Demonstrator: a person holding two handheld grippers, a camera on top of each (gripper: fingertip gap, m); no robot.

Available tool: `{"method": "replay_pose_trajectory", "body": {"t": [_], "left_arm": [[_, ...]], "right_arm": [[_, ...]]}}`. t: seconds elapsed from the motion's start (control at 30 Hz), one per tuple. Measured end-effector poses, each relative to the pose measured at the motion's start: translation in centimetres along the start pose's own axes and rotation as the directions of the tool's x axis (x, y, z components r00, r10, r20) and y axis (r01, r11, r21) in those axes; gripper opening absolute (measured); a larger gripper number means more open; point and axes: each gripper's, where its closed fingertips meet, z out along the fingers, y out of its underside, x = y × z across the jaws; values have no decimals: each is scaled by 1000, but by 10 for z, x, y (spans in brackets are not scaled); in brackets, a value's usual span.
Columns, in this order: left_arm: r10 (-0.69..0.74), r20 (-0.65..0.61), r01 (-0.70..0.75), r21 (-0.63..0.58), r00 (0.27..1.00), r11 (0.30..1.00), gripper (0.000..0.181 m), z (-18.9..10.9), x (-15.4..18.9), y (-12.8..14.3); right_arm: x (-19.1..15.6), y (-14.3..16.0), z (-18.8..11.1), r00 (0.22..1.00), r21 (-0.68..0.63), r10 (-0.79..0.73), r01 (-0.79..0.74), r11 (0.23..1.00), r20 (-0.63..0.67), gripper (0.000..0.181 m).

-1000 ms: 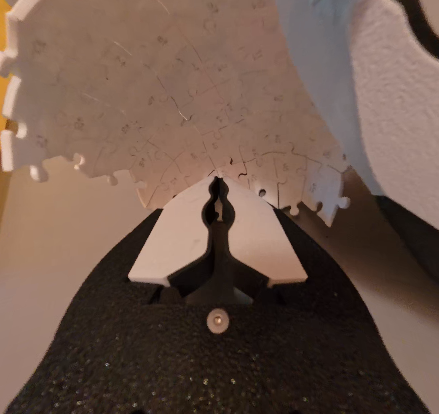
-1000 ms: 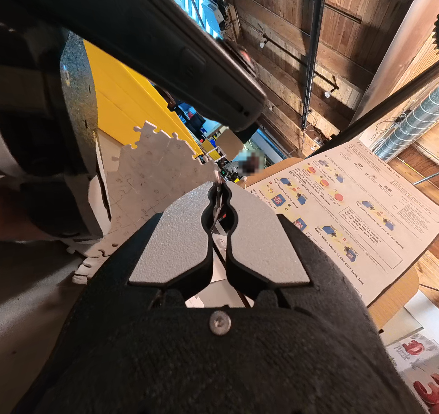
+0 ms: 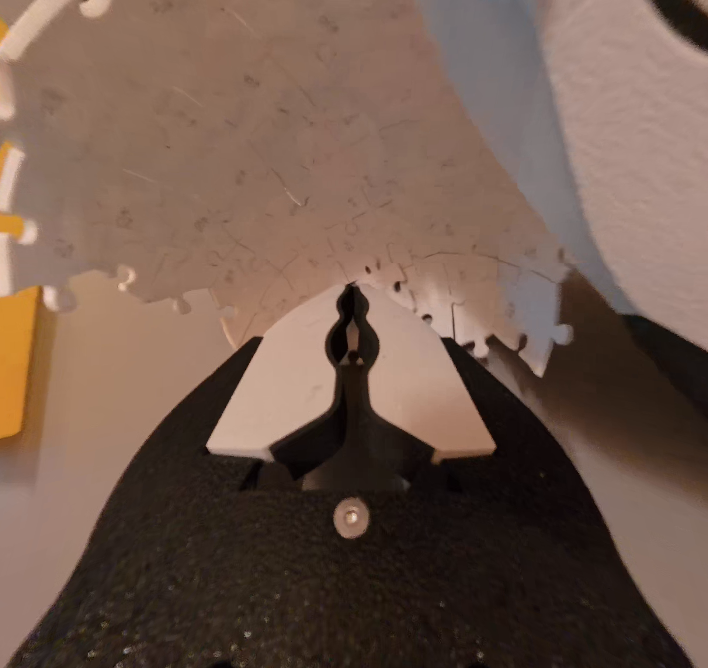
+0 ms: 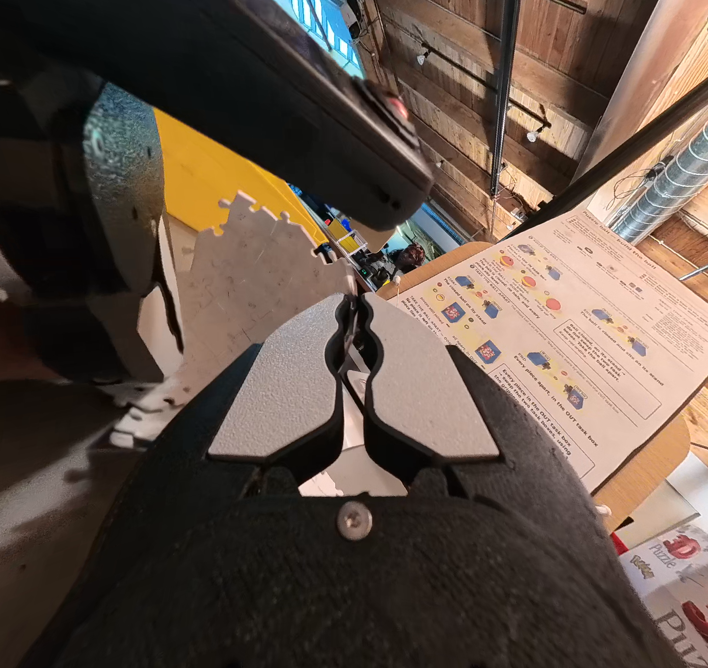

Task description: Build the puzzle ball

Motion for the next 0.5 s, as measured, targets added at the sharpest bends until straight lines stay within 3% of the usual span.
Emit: {"method": "replay_pose_trajectory", "body": {"t": [0.37, 0.5], "left_arm": [[-26, -41, 28, 37, 999, 999, 0, -2, -3, 0], [-40, -2, 40, 144, 999, 989, 0, -24, -11, -11]], "right_arm": [[1, 2, -1, 1000, -3, -2, 2, 1000, 0, 4], [2, 3, -1, 1000, -7, -1, 1, 1000, -2, 3]]}}
